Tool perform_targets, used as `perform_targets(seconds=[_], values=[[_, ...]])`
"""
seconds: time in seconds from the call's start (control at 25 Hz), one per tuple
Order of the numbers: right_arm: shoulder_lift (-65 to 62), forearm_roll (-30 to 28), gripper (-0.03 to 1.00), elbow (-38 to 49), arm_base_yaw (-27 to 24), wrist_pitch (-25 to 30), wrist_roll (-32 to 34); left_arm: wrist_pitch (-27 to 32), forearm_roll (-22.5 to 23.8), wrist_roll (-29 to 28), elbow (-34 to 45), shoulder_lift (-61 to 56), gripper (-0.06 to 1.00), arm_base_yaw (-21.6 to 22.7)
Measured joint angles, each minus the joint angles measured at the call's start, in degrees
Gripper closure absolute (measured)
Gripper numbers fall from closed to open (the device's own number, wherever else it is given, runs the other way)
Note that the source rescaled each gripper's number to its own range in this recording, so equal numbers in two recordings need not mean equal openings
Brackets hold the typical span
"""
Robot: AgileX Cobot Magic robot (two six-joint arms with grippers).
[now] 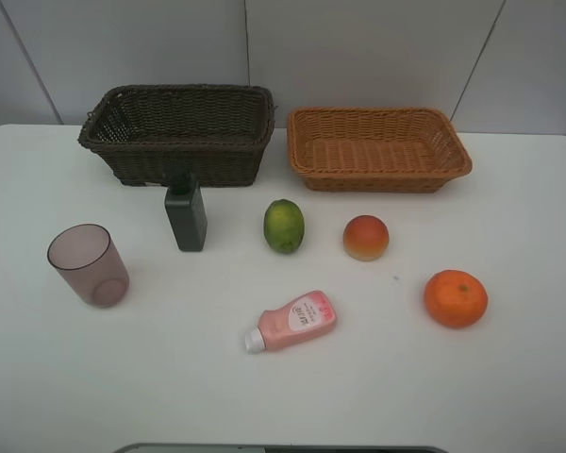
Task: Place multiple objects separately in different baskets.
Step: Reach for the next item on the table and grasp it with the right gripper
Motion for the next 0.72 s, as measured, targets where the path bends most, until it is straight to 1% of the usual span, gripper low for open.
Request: perform_targets(seconds=[0.72], values=[[0.00, 0.00, 0.05, 0.00, 0.00, 0.00, 0.00, 0.00, 0.10, 0.00, 0.00, 0.00, -0.06, 0.00]])
